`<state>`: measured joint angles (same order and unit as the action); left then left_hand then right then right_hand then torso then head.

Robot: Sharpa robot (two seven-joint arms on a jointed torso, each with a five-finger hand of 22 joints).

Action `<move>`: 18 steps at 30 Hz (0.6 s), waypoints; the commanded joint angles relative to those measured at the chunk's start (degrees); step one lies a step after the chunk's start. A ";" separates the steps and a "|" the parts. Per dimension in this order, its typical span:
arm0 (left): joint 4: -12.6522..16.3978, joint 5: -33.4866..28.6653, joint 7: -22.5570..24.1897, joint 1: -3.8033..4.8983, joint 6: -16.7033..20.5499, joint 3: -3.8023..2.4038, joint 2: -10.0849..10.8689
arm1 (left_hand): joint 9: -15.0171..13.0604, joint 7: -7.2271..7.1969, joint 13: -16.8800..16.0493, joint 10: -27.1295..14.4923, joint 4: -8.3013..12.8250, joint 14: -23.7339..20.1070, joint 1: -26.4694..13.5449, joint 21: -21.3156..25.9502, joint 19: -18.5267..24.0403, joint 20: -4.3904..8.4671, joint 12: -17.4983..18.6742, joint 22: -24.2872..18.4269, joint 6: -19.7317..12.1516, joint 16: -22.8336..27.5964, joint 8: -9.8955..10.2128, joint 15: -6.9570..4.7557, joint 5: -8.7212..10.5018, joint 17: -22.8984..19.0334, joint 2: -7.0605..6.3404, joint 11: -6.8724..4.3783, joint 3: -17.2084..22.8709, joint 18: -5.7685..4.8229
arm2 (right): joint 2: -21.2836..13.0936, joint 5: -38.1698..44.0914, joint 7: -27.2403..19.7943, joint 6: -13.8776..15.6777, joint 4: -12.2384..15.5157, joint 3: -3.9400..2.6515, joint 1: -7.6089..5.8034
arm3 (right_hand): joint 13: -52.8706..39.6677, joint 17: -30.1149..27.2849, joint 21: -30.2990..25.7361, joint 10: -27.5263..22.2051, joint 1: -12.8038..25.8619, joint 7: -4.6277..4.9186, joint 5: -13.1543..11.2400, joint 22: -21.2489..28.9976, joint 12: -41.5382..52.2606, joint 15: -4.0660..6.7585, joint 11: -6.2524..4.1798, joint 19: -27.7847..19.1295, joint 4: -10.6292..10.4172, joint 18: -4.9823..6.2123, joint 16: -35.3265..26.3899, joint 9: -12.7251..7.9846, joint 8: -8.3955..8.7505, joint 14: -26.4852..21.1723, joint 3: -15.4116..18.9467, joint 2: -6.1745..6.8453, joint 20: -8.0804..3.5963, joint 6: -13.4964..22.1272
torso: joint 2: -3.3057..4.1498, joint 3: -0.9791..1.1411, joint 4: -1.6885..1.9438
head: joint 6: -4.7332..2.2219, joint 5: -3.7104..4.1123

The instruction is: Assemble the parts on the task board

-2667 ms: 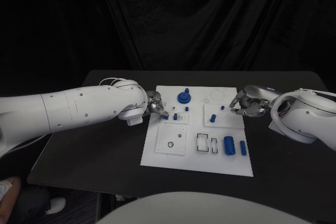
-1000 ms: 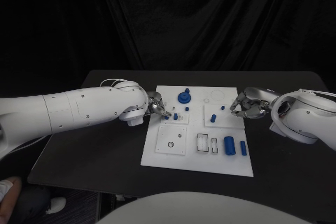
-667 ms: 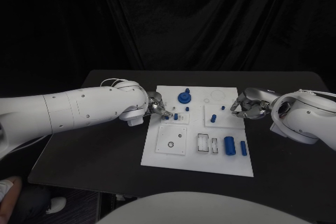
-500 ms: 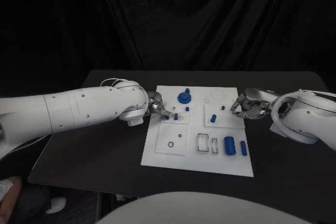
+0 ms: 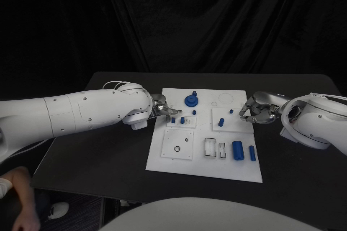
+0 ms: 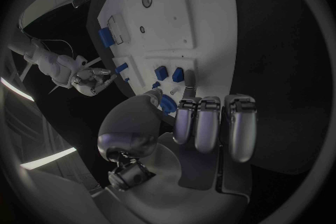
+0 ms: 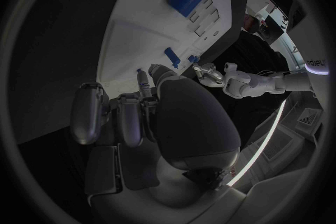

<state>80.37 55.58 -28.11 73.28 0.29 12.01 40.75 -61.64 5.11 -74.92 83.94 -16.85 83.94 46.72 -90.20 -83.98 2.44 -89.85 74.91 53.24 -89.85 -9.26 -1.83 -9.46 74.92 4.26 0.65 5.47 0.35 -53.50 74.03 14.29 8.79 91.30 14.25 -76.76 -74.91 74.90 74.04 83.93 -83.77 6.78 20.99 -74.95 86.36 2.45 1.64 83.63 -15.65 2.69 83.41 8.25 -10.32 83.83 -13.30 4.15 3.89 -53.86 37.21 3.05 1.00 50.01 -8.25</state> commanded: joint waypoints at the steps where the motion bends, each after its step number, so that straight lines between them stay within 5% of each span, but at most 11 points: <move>1: 0.24 0.17 5.72 -0.30 7.16 0.09 0.48 | -1.51 -0.35 -15.08 6.06 0.04 6.06 -0.76 0.20 -6.02 -0.41 -0.15 15.09 0.36 -0.15 -1.47 0.05 0.01 15.08 0.49 0.25 -1.55 -0.35 | -0.23 -0.01 0.91 -0.01 0.24 -0.04 0.17 | -9.12 5.78 -0.21 1.49 -0.50 -0.10 0.37 -9.37 -0.30 -0.26 0.22 -0.24 0.02 1.13 -0.24 0.03 -0.18 3.96 -0.23 -0.21 0.11 -0.37 | -0.01 -0.01 0.02 | -0.01 -0.01; 12: 1.51 0.44 16.34 -0.30 19.62 0.09 2.47 | -7.13 -1.33 -15.08 6.06 0.12 6.06 1.87 0.20 -6.02 0.26 -0.15 15.09 0.50 -0.15 -6.80 -0.61 -1.08 15.08 1.70 -0.60 -5.37 -0.35 | -0.98 -0.01 -0.57 2.38 0.86 -0.04 0.17 | -9.34 5.96 -0.04 1.65 -0.52 -0.12 0.40 -9.43 -0.16 -0.24 0.20 -0.16 0.06 1.09 -0.10 0.03 -0.21 4.00 -0.25 -0.18 0.10 -0.42 | 0.04 -0.01 0.00 | -0.01 0.10; 17: 1.70 2.17 24.06 -0.29 25.61 0.09 3.24 | -9.90 -1.88 -15.08 6.06 0.24 6.06 6.87 0.20 -6.02 0.68 -0.15 15.09 -0.11 -0.15 -9.28 -1.04 -5.97 15.08 0.97 -1.10 -6.27 -0.35 | -1.45 -0.01 -1.59 5.30 1.47 -0.04 0.17 | -9.62 6.24 0.36 1.86 -0.53 -0.13 0.43 -9.58 0.02 -0.23 0.19 0.01 0.08 1.00 0.10 0.03 -0.21 4.07 -0.26 -0.16 0.09 -0.43 | 0.08 -0.04 0.01 | -0.01 0.16; 18: 1.61 2.32 26.04 -0.29 26.39 0.09 3.32 | -10.44 -1.91 -15.08 6.06 1.63 6.06 11.16 0.20 -6.02 0.64 -0.15 15.09 -1.11 -0.15 -9.46 -0.98 -8.29 15.08 0.25 -1.06 -5.33 -0.35 | -1.52 0.00 -1.76 6.04 1.58 -0.04 0.17 | -9.68 6.33 0.48 1.92 -0.49 -0.14 0.46 -9.62 0.07 -0.22 0.19 0.06 0.07 0.97 0.17 0.03 -0.23 4.10 -0.24 -0.11 0.08 -0.46 | 0.09 -0.05 0.01 | -0.01 0.18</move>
<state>81.92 56.46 -11.05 73.00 20.10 12.15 44.06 -71.93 3.30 -74.92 84.06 -15.78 84.05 57.10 -90.20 -83.97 2.89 -89.85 74.91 52.36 -89.85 -18.63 -2.57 -17.18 74.92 4.62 -0.06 -0.19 0.35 -54.91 73.99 13.52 11.01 92.64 14.25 -76.75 -74.90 74.90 74.37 83.93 -83.77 6.58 21.27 -74.94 86.36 2.45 1.64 83.64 -15.65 2.68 83.41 8.25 -10.32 83.83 -13.30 4.15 3.89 -54.06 37.26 3.04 1.01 50.01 -8.06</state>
